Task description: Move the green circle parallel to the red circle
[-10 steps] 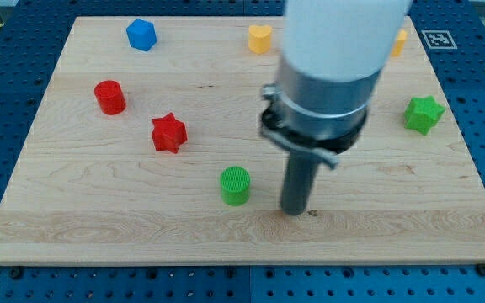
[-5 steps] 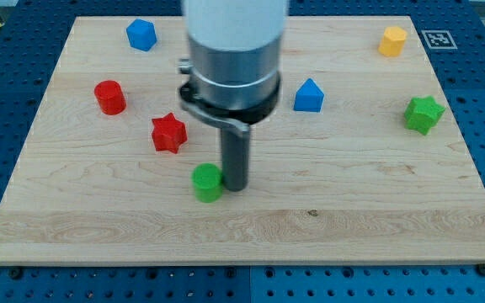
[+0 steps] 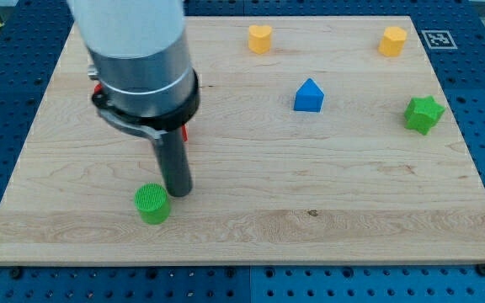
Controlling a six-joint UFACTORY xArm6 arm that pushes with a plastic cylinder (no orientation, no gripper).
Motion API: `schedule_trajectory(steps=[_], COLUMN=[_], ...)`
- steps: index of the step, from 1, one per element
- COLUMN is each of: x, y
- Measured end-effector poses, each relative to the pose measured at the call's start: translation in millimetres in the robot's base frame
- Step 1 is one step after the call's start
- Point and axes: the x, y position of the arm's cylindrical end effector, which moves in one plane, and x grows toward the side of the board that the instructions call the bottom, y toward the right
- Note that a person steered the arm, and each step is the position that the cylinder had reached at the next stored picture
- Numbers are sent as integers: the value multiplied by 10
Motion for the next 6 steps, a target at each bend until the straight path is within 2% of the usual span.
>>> schedule_trajectory(steps=[1, 2, 5, 6], x=[13, 149, 230, 230], y=[354, 287, -698, -857])
